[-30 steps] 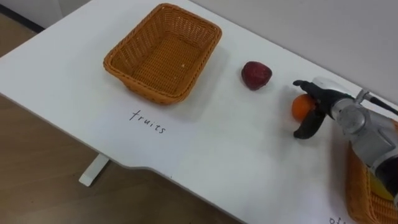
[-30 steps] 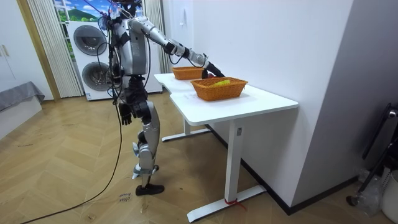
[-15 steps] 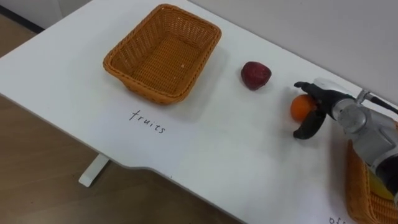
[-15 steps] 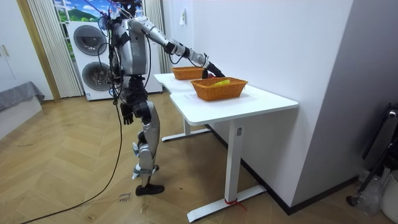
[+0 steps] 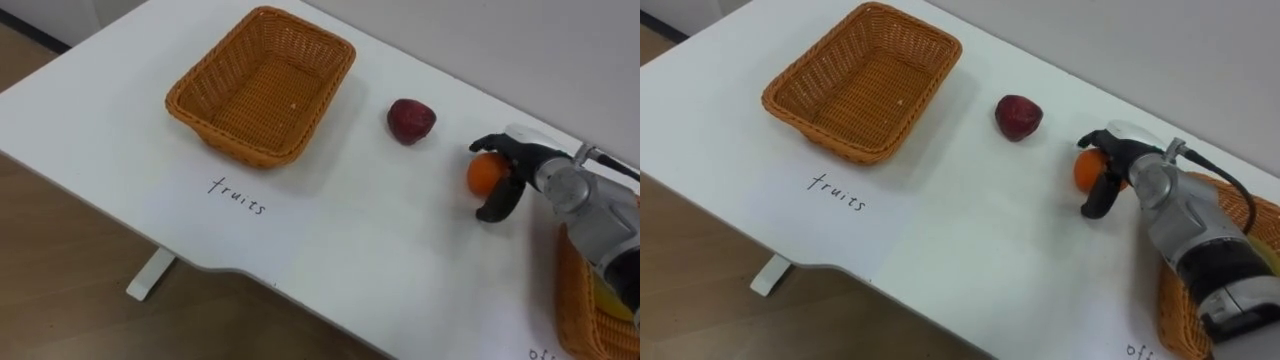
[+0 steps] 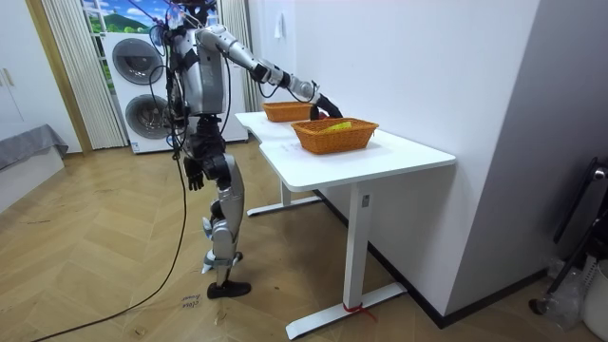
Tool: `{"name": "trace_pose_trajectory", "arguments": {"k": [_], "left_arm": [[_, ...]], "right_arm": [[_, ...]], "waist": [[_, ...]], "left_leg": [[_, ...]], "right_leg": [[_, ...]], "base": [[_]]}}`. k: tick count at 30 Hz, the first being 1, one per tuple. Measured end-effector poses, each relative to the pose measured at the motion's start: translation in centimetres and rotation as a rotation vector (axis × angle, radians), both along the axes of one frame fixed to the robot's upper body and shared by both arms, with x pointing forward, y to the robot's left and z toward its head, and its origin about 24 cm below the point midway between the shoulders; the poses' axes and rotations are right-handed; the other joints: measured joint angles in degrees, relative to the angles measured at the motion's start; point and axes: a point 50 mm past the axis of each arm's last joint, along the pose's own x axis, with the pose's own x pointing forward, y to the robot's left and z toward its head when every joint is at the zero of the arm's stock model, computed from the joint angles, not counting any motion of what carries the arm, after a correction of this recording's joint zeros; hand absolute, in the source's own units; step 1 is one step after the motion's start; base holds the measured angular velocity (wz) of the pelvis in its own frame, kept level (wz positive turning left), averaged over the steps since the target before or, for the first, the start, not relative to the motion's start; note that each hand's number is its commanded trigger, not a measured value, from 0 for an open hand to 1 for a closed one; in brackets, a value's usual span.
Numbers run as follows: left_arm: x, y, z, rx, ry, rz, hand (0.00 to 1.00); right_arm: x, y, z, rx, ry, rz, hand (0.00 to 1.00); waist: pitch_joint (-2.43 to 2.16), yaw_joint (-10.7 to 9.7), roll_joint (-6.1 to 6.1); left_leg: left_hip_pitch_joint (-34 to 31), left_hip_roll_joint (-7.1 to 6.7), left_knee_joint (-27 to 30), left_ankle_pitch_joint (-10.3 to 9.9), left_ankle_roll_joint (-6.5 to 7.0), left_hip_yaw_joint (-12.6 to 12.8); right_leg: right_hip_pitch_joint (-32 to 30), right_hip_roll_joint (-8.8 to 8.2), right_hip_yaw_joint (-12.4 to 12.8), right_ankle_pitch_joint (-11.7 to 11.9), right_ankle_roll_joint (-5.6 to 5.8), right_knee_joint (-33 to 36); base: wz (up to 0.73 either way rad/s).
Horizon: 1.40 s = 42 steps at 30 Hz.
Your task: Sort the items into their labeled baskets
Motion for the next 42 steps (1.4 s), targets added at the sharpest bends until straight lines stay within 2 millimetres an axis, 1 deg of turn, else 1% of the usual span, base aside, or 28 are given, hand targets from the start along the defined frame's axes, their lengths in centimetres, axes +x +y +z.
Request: {"name": "trace_pose_trajectory", "arguments": {"k": [25,30,33,35,36,37,38,39,40,41,42], "left_arm": [[0.5,-0.1,0.0,-0.018,-0.015,-0.007,0.0],[0.7,-0.1,0.0,-0.018,-0.02,-0.006,0.0],[0.4,-0.1,0.0,-0.017,-0.017,0.003,0.0],[-0.1,-0.3,-0.1,-0.023,-0.007,0.008,0.0],[-0.2,-0.4,-0.2,-0.025,-0.006,0.009,0.0],[-0.4,-0.5,-0.2,-0.027,-0.003,0.011,0.0],[-0.4,-0.5,-0.2,-0.029,-0.004,0.011,0.0],[-0.3,-0.6,-0.2,-0.03,-0.006,0.011,0.0],[-0.3,-0.8,-0.3,-0.035,-0.02,0.022,0.0],[-0.3,-1.0,-0.3,-0.039,-0.033,0.032,0.0],[-0.2,-1.0,-0.3,-0.041,-0.04,0.037,0.0]], "right_arm": [[-0.1,-0.3,-0.2,-0.005,0.012,-0.015,1.0],[-0.1,-0.3,-0.2,0.001,0.009,-0.014,1.0],[0.2,0.4,0.5,0.021,-0.007,0.01,1.0],[0.7,1.4,1.9,0.066,-0.053,0.056,1.0],[0.8,1.6,2.2,0.081,-0.068,0.062,1.0],[0.9,2.0,2.8,0.107,-0.096,0.076,1.0],[0.9,2.3,3.3,0.134,-0.12,0.088,1.0],[0.9,2.5,3.5,0.143,-0.131,0.093,1.0],[0.9,2.6,3.8,0.163,-0.147,0.1,1.0],[1.0,2.8,4.1,0.18,-0.158,0.106,1.0],[1.0,2.9,4.3,0.185,-0.166,0.11,1.0]], "waist": [[0.03,0.03,0.04],[-0.05,-0.04,0.14],[-0.18,-0.72,0.34],[-0.52,-2.32,0.96],[-0.63,-2.84,1.12],[-0.89,-3.31,1.41],[-1.16,-3.57,1.62],[-1.28,-3.75,1.78],[-1.43,-4.4,2.05],[-1.66,-4.64,2.3],[-1.68,-4.72,2.34]], "left_leg": [[0.1,0.03,-0.07,0.0,0.0,0.13],[0.15,0.03,0.02,0.0,0.0,0.22],[-0.05,0.02,-0.05,0.0,0.0,0.1],[-0.29,0.01,-0.08,0.0,0.01,0.13],[-0.24,0.0,-0.07,0.0,0.01,0.16],[-0.1,-0.04,-0.06,0.01,0.02,0.19],[0.22,-0.06,-0.09,0.01,0.01,0.15],[0.36,-0.06,-0.1,0.01,0.02,0.13],[0.91,-0.06,-0.22,0.01,0.02,0.07],[1.43,-0.05,-0.54,0.02,0.03,0.07],[1.72,-0.05,-0.68,0.02,0.03,0.1]], "right_leg": [[-0.04,0.0,0.12,0.0,0.0,-0.02],[-0.07,0.0,0.33,0.0,0.0,-0.01],[-0.38,0.1,0.86,0.01,0.01,0.04],[-0.59,0.08,0.94,0.02,0.01,0.06],[-0.54,0.06,0.89,0.03,0.03,0.05],[-0.43,0.04,0.69,0.03,0.03,0.06],[-0.14,0.05,0.53,0.03,0.04,0.01],[0.04,0.05,0.52,0.03,0.04,-0.01],[0.54,0.02,0.6,0.03,0.04,-0.03],[0.96,0.0,0.69,0.03,0.04,-0.03],[1.16,0.0,0.73,0.03,0.04,-0.03]], "base": [[0.0],[0.0],[-0.03],[0.0],[0.04],[0.0],[0.05],[0.03],[0.04],[0.0],[0.0]]}}
